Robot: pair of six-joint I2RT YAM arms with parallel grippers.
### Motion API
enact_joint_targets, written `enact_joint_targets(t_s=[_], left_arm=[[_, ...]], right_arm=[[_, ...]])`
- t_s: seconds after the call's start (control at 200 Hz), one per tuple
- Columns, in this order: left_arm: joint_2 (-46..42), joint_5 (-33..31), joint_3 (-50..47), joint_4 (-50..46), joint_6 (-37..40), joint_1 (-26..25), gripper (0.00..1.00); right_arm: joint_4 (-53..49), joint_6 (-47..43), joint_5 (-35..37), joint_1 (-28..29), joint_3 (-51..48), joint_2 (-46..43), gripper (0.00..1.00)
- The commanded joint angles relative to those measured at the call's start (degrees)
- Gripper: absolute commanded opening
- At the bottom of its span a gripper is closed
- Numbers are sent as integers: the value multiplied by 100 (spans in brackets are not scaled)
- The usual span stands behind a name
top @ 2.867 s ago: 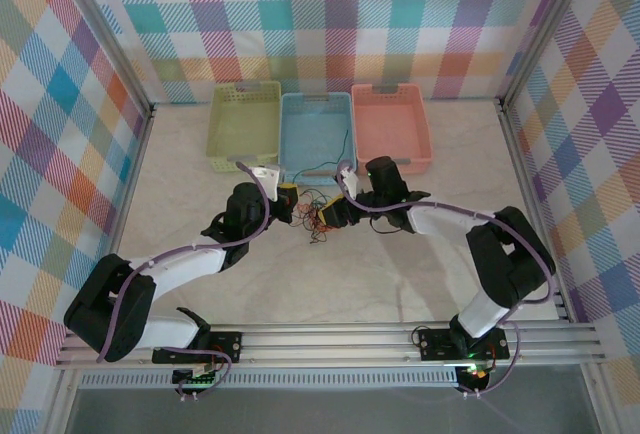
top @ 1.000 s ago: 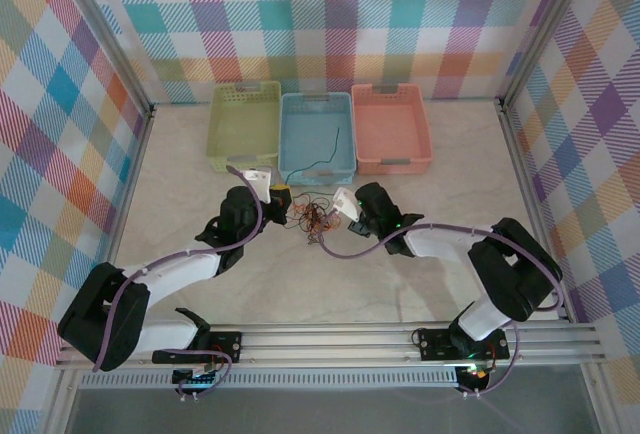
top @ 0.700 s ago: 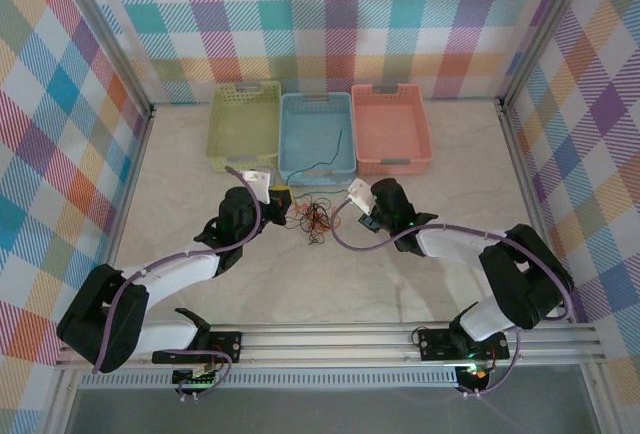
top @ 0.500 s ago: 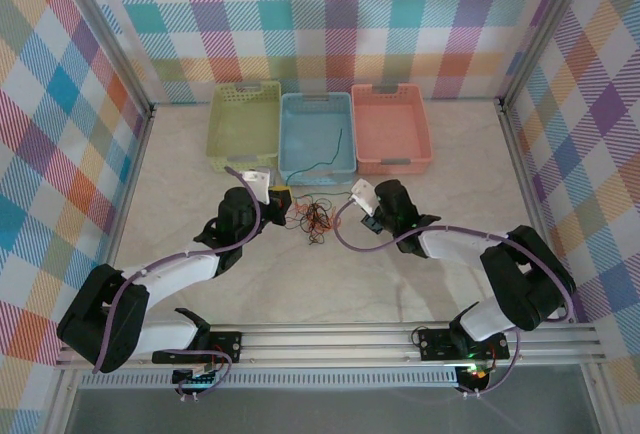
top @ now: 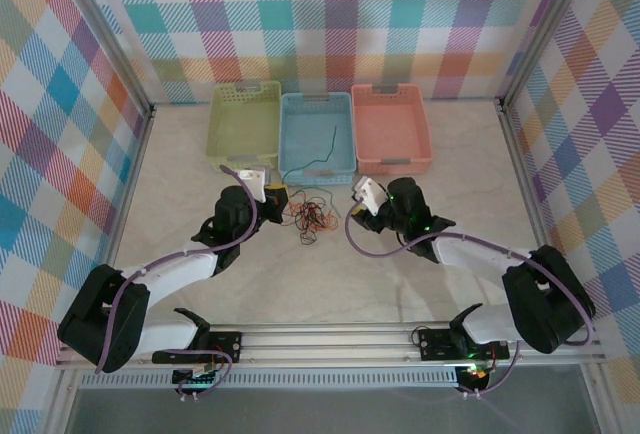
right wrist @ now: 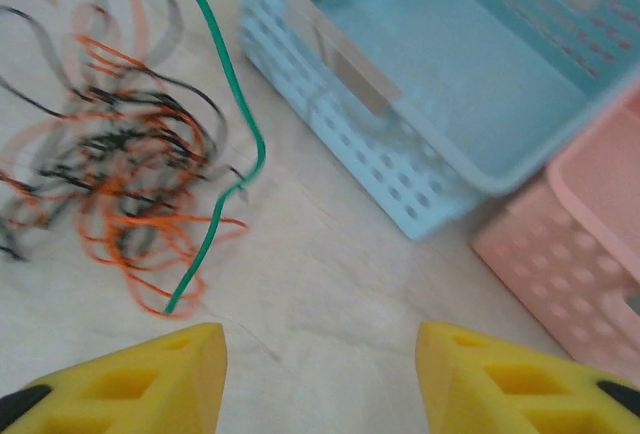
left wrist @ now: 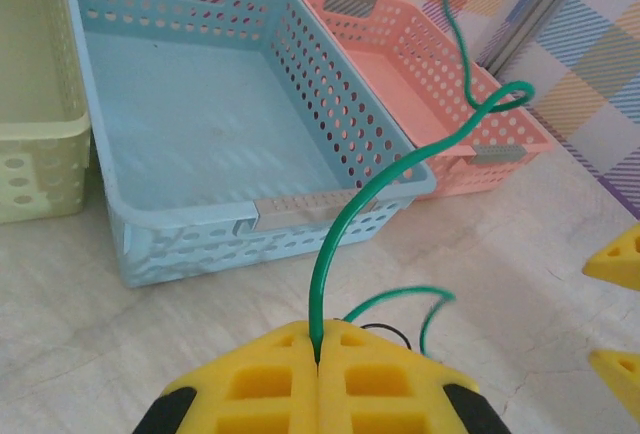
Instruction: Untangle the cables
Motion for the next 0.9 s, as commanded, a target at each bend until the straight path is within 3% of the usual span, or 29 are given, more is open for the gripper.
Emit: enact_joint_targets(t_s=[0.0,0.185,0.31,0.535,0.895], left_arm=[[-92,186,250,-128,-227,25,0],[-377,5,506,-897,-472,24,0],[-423,224,582,-1099,-622,19,0],[-570,372,616,-1353,-867,8,0],[-959,583,660,-1819,-1033,-29,0]], right_arm=[[118,252,-1263,76,-63,-117,54],[436,595,-2515,302,-50,-70,50],[298,618,-2833,637,225,228,49],[654,972,-2255,1089,773,1087,54],[1341,788,-1226,1114,1400,2142,63]])
